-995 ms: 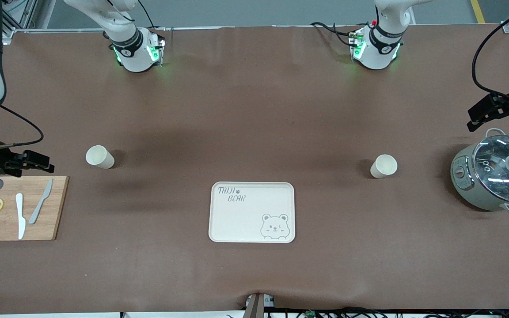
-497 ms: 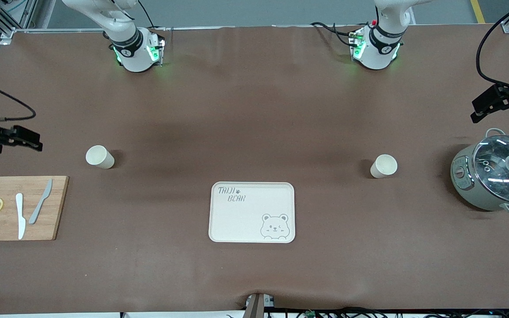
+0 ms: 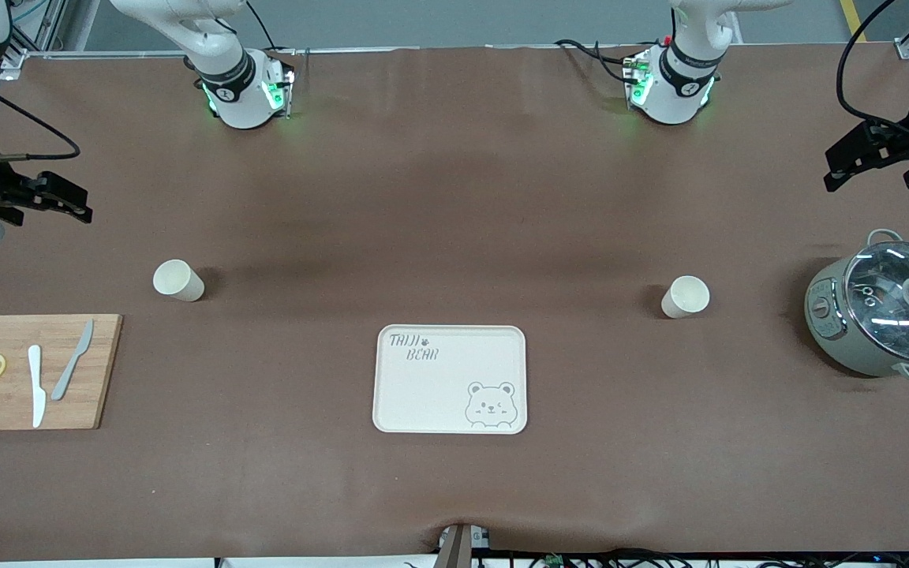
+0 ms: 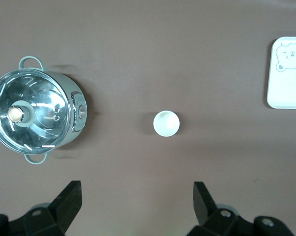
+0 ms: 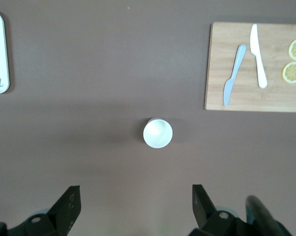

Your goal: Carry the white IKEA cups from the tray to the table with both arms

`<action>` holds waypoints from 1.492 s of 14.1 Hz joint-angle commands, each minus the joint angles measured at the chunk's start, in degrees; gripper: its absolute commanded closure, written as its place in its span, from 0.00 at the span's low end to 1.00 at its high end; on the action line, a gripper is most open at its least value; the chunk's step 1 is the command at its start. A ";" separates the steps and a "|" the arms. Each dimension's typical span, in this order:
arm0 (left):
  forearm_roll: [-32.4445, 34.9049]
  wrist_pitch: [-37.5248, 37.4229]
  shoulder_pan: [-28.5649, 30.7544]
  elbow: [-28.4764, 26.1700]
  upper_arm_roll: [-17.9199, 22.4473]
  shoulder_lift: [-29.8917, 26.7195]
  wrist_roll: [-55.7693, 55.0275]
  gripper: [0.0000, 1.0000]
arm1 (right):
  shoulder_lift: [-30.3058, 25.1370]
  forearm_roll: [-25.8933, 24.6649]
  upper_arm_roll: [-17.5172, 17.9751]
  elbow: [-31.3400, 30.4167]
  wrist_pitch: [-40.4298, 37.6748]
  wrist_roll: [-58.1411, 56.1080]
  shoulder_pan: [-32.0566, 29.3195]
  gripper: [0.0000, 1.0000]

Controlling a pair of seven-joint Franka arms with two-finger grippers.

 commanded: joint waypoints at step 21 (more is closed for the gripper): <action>-1.80 -1.21 -1.42 -1.65 1.40 -2.89 0.67 0.00 | -1.23 0.84 0.68 4.48 -3.43 7.25 -0.22 0.00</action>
